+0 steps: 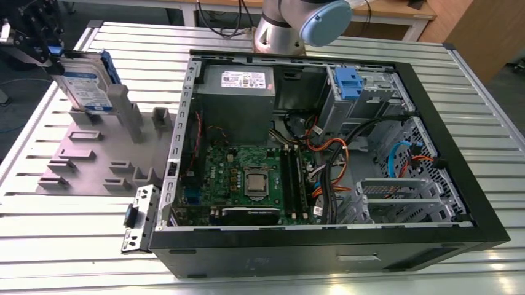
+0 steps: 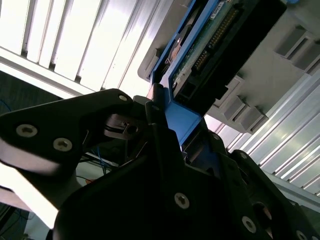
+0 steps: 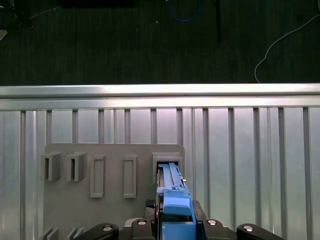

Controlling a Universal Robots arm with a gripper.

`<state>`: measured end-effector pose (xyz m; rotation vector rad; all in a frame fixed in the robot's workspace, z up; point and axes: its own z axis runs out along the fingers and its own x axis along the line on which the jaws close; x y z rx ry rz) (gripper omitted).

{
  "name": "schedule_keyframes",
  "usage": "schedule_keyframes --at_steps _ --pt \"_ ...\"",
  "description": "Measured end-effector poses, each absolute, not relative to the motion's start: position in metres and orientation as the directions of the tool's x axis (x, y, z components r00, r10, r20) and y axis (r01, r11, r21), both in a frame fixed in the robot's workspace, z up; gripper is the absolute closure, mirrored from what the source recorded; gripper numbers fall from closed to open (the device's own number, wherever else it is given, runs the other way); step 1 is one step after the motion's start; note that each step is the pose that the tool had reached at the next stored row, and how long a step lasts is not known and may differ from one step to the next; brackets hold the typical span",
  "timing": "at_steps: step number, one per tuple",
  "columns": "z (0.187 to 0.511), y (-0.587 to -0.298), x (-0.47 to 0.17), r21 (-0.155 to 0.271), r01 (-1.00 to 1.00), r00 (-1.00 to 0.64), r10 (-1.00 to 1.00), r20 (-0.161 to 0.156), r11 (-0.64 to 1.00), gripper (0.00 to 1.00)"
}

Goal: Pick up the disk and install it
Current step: 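Pick up the disk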

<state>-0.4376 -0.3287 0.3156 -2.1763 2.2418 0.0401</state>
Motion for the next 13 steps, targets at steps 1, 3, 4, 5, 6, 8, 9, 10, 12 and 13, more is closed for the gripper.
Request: schedule_keyframes --at_steps 1,3,4,5,6,8,9,10,12,13 --pt "0.3158 -0.3288 -0.4376 0.007 -1.000 -0.030 -0.999 -0.030 0.030 0.64" --pt "0.3163 -0.3287 -0.4376 0.007 -1.000 -0.030 -0.999 -0.030 0.029 0.64" --pt "0.3167 -0.3287 -0.4376 0.007 -1.000 -0.030 -0.999 -0.030 0.030 0.64" --pt "0.3169 -0.3288 -0.4376 0.007 -1.000 -0.030 -0.999 -0.030 0.030 0.64" --pt "0.3172 -0.3287 -0.4376 0.006 -1.000 -0.030 -0.999 -0.030 0.030 0.64" --pt "0.3176 -0.3287 -0.4376 0.006 -1.000 -0.030 -0.999 -0.030 0.030 0.64" --pt "0.3182 -0.3287 -0.4376 0.006 -1.000 -0.030 -0.999 -0.030 0.030 0.64" --pt "0.3185 -0.3287 -0.4376 0.007 -1.000 -0.030 -0.999 -0.030 0.030 0.64" --pt "0.3185 -0.3288 -0.4376 0.007 -1.000 -0.030 -0.999 -0.030 0.029 0.64" --pt "0.3185 -0.3287 -0.4376 0.006 -1.000 -0.030 -0.999 -0.030 0.030 0.64"
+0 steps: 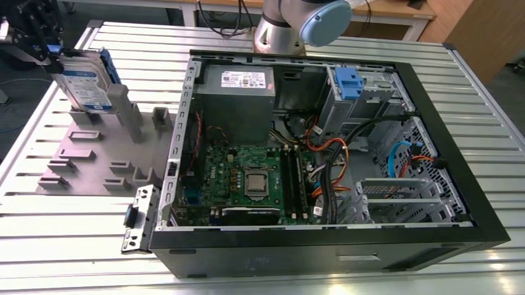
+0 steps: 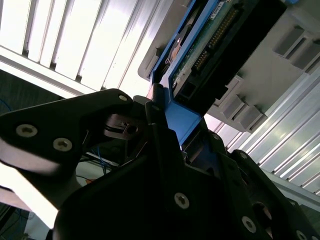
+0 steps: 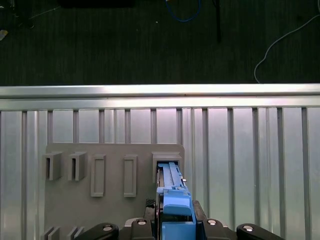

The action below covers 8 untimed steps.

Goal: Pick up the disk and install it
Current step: 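Pick up the disk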

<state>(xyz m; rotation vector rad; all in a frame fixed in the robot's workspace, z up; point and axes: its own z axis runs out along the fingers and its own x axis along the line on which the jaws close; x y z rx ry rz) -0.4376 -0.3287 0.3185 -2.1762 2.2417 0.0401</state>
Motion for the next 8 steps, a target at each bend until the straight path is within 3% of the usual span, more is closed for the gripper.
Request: schedule_keyframes --at_steps 8 --pt "0.3194 -0.3288 -0.4376 0.007 -1.000 -0.030 -0.999 -0.030 0.030 0.64"
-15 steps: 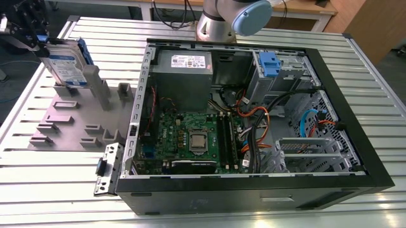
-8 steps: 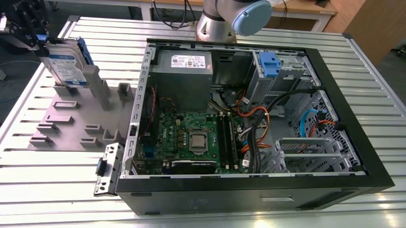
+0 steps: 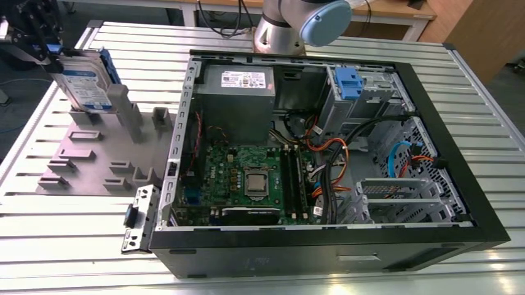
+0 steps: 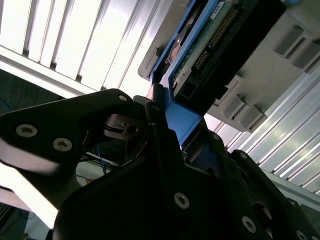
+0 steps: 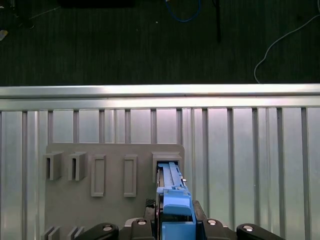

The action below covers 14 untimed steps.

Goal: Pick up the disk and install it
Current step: 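Pick up the disk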

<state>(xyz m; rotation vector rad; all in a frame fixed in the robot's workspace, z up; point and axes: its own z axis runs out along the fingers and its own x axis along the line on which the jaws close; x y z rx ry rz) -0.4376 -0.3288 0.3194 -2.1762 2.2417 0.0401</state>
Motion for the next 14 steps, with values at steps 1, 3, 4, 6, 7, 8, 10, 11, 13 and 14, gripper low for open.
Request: schedule_keyframes --at_steps 1,3,4,6,7,8,10,11,13,14 --pt "0.3196 -0.3287 -0.4376 0.006 -1.000 -0.030 -0.999 -0.030 0.030 0.64" --pt "0.3200 -0.3287 -0.4376 0.007 -1.000 -0.030 -0.999 -0.030 0.030 0.64" --pt "0.3209 -0.3287 -0.4376 0.007 -1.000 -0.030 -0.999 -0.030 0.030 0.64" --pt "0.3216 -0.3287 -0.4376 0.007 -1.000 -0.030 -0.999 -0.030 0.030 0.64" --pt "0.3217 -0.3287 -0.4376 0.007 -1.000 -0.030 -0.999 -0.030 0.030 0.64" --pt "0.3220 -0.3287 -0.4376 0.007 -1.000 -0.030 -0.999 -0.030 0.030 0.64" --pt "0.3226 -0.3288 -0.4376 0.007 -1.000 -0.030 -0.999 -0.030 0.029 0.64" --pt "0.3231 -0.3287 -0.4376 0.007 -1.000 -0.030 -0.999 -0.030 0.030 0.64" --pt "0.3240 -0.3288 -0.4376 0.007 -1.000 -0.030 -0.999 -0.030 0.030 0.64" --pt "0.3247 -0.3287 -0.4376 0.007 -1.000 -0.030 -0.999 -0.030 0.030 0.64"
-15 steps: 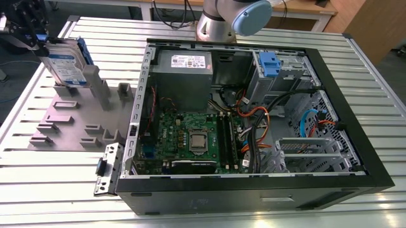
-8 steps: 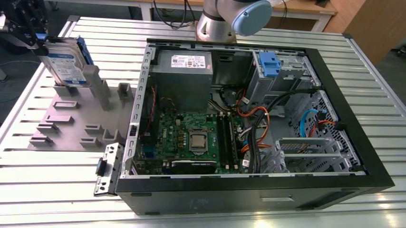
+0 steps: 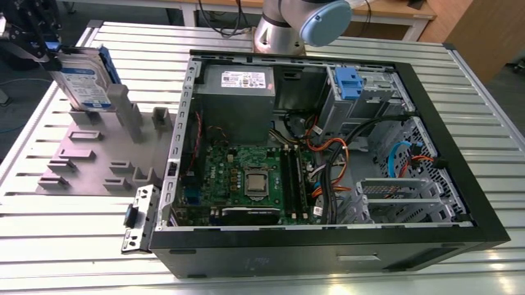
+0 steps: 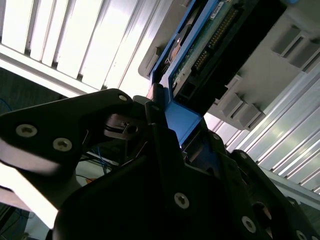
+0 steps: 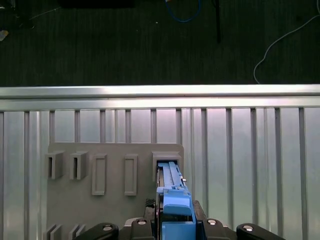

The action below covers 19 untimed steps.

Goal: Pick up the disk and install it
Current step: 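Pick up the disk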

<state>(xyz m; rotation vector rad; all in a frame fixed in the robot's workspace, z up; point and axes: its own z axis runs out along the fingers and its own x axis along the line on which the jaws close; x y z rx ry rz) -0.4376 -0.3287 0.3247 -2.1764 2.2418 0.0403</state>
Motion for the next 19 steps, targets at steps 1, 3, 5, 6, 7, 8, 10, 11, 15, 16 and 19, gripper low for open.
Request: schedule_keyframes --at_steps 1,3,5,6,7,8,10,11,15,16,19 --pt "0.3256 -0.3287 -0.4376 0.007 -1.000 -0.030 -0.999 -0.030 0.030 0.64" --pt "0.3277 -0.3287 -0.4376 0.007 -1.000 -0.030 -0.999 -0.030 0.030 0.64" --pt "0.3298 -0.3287 -0.4376 0.007 -1.000 -0.030 -0.999 -0.030 0.030 0.64" --pt "0.3305 -0.3287 -0.4376 0.006 -1.000 -0.030 -0.999 -0.030 0.030 0.64" --pt "0.3310 -0.3287 -0.4376 0.006 -1.000 -0.030 -0.999 -0.030 0.030 0.64" --pt "0.3315 -0.3288 -0.4376 0.006 -1.000 -0.030 -0.999 -0.030 0.030 0.64" --pt "0.3319 -0.3287 -0.4376 0.006 -1.000 -0.030 -0.999 -0.030 0.030 0.64" --pt "0.3322 -0.3287 -0.4376 0.007 -1.000 -0.030 -0.999 -0.030 0.030 0.64" --pt "0.3328 -0.3288 -0.4376 0.006 -1.000 -0.030 -0.999 -0.030 0.029 0.64" --pt "0.3330 -0.3287 -0.4376 0.007 -1.000 -0.030 -0.999 -0.030 0.030 0.64" --pt "0.3331 -0.3287 -0.4376 0.006 -1.000 -0.030 -0.999 -0.030 0.030 0.64"
